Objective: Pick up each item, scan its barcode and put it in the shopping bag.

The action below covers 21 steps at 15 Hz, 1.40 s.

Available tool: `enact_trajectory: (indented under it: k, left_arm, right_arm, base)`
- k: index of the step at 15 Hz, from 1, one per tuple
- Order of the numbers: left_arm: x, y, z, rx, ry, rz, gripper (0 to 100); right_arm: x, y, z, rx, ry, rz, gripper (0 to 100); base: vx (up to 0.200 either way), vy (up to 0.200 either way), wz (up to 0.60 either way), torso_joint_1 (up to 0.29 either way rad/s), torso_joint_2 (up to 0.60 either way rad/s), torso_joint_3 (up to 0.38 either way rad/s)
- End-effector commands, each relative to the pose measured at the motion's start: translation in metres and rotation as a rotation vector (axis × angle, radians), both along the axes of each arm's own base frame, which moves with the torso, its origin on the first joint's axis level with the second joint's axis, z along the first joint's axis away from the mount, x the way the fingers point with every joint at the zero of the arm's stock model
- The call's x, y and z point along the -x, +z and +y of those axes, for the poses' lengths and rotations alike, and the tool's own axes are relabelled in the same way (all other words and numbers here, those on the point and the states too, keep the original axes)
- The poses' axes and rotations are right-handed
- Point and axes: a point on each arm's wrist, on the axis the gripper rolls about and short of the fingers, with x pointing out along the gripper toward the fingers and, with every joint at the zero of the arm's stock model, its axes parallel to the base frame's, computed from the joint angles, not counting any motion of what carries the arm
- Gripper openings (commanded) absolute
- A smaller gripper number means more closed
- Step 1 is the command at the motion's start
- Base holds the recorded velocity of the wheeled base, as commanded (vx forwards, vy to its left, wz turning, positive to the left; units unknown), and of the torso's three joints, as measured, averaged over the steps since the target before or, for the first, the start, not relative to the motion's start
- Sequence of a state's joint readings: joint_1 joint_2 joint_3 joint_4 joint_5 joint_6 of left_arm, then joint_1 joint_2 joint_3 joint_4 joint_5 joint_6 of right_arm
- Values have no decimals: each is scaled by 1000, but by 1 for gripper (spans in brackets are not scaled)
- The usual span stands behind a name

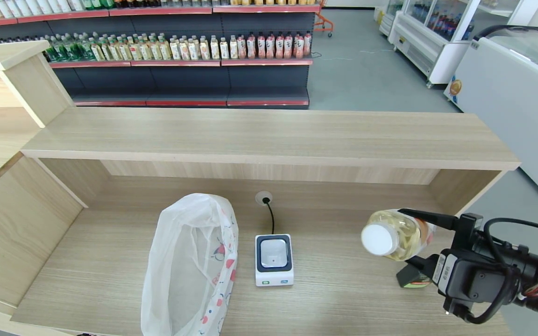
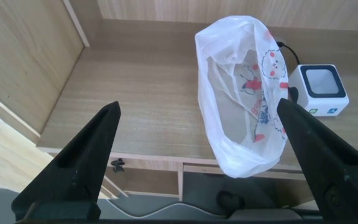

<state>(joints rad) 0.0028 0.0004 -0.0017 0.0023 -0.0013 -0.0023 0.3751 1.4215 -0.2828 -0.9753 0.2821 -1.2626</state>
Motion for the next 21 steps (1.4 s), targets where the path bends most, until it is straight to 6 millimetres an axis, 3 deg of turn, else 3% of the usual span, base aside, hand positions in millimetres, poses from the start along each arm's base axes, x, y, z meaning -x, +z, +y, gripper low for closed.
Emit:
enact_trajectory:
  k: [1,9,15,21]
  left_arm:
    - [0,0,0,-1,0,0,100]
    - [0,0,0,-1,2,0,100]
    - [0,0,0,-2,2,0,100]
    - [0,0,0,-1,2,0,100]
  right_arm:
    - [-4,3,2,-6,4,-10,0]
    - [-8,0,5,-1,13,9,0]
    - [-19,-9,3,-54,22,92,0]
    - [-79,-16,-25,-122,28,124,0]
  base:
    - [0,200,0,2,2,2]
    - [-175,200,0,3,5,5]
    - [0,0,0,0,0,0]
    - [0,0,0,0,0,0]
